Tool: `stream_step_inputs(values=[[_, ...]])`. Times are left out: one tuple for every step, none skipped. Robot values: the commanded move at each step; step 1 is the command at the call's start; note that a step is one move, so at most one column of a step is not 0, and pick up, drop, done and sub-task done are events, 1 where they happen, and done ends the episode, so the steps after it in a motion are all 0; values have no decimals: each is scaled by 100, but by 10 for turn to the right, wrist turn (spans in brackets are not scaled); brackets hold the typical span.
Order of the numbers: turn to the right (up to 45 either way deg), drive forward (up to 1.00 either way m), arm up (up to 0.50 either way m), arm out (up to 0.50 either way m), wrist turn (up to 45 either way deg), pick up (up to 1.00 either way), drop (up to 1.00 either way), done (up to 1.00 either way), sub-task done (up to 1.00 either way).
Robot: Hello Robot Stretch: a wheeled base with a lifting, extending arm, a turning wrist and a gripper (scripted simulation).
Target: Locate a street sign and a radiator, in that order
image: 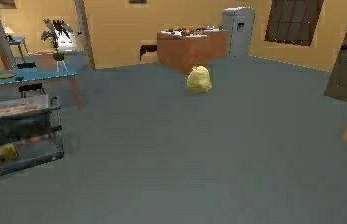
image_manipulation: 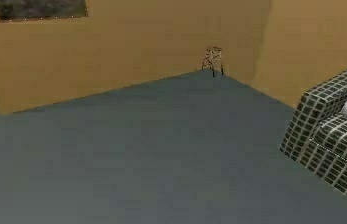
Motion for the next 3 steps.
stream_step_inputs(values=[[300,0,0,0,0,0,0,0,0],[0,100,0,0,0,0,0,0,0],[0,100,0,0,0,0,0,0,0]])
